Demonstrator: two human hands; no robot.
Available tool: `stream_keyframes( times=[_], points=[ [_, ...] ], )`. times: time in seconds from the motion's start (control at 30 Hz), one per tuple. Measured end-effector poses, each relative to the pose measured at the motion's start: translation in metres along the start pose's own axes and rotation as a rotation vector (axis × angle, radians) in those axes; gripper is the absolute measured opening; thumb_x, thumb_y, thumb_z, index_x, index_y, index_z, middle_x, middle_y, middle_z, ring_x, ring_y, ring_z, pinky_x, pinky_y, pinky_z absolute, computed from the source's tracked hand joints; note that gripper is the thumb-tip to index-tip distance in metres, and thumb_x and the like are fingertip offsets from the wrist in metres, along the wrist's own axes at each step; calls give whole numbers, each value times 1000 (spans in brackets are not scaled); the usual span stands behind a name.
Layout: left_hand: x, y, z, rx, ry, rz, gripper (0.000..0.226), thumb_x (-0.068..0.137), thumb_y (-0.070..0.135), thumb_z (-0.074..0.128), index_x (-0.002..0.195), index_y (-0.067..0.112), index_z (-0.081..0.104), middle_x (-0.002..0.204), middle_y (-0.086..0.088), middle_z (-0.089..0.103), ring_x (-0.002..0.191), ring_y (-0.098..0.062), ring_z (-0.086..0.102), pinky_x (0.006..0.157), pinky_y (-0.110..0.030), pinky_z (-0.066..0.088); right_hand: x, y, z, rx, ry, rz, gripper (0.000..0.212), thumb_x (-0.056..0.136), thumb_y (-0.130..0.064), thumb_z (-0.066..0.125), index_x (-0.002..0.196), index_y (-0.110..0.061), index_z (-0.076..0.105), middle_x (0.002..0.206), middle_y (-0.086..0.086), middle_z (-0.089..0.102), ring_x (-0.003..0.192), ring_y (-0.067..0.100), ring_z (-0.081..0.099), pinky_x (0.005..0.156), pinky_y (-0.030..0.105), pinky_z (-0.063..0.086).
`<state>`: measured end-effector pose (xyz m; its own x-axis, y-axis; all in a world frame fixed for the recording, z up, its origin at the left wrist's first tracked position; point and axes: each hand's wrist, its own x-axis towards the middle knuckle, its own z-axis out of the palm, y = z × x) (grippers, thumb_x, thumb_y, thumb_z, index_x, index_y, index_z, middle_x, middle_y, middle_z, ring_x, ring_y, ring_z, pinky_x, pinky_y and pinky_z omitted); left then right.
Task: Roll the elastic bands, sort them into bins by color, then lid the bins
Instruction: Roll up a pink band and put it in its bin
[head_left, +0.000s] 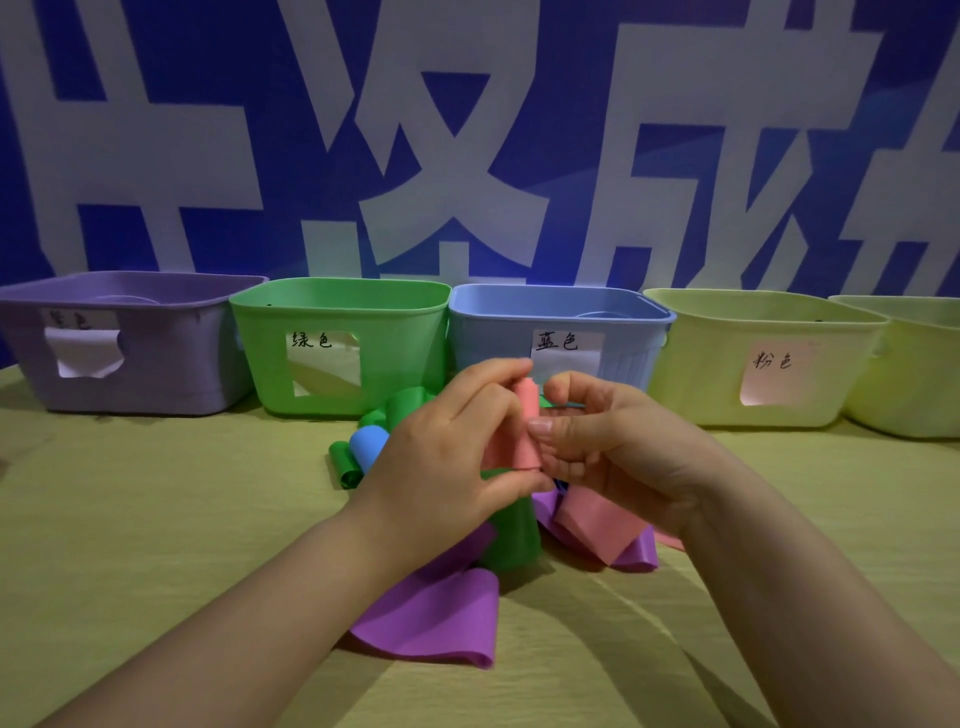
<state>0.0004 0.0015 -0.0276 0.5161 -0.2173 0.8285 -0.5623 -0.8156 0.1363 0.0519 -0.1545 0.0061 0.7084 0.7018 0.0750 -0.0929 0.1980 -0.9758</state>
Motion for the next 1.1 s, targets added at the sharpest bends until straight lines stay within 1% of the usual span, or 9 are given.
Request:
stream_keyframes(
  times=[0.1,0.27,0.47,0.6,0.7,0.77,0.87,1.0,1.1],
  points=[
    [0,0,1,16,-9,12,34,68,45,63,83,19,45,126,-2,54,110,-7,48,91,-2,27,1,1,-3,-33,-17,16,28,62,-1,63,81,-18,51,61,-2,59,53,8,53,55,17,44],
    [1,1,0,-61,13,8,29,76,41,62,90,17,53,126,6,48,113,3,45,93,-1,28,5,4,-4,-36,-35,13,37,73,1,67,106,-11,53,79,9,60,69,17,53,60,20,46],
    [1,1,-1,-137,16,-29,17,79,7,42,89,10,56,127,2,50,117,-1,46,94,-6,31,5,5,-6,-22,-30,11,27,66,-13,69,93,-14,65,82,9,60,76,18,49,78,26,42],
    [2,1,-1,-143,6,-32,23,75,5,41,91,21,48,129,5,47,119,-3,45,95,-6,30,6,6,-7,-19,-63,24,41,54,-26,87,91,-19,71,85,13,49,72,16,41,71,24,42],
    [2,2,0,-158,27,-53,21,80,10,44,97,22,47,128,5,47,117,-5,47,94,-7,33,5,5,-8,5,-65,20,27,68,-15,72,95,-16,67,86,16,57,74,20,53,81,31,42],
    [2,1,2,-200,76,-116,24,82,21,50,105,23,45,126,7,48,115,-6,49,95,-12,38,3,3,-7,19,-78,16,27,71,-9,68,98,-14,66,96,20,58,79,23,60,87,34,46],
    [4,1,0,-351,111,-314,37,74,37,61,107,34,44,119,16,52,109,-3,55,92,-19,45,0,0,-5,61,-78,-3,27,72,-4,60,98,-12,63,91,12,66,75,17,64,74,26,55],
    [7,1,-1,-499,86,-521,43,71,15,77,95,36,47,99,10,60,87,-2,62,79,-22,50,0,0,-5,75,-98,-12,30,74,-2,53,100,-10,65,100,9,71,80,16,68,81,28,55],
    [9,2,-1,-560,66,-595,40,65,20,79,92,33,52,91,1,64,85,-13,63,80,-31,52,1,0,-6,45,-133,-8,26,78,-1,60,97,-12,72,109,11,69,93,20,67,90,32,51]
  ],
)
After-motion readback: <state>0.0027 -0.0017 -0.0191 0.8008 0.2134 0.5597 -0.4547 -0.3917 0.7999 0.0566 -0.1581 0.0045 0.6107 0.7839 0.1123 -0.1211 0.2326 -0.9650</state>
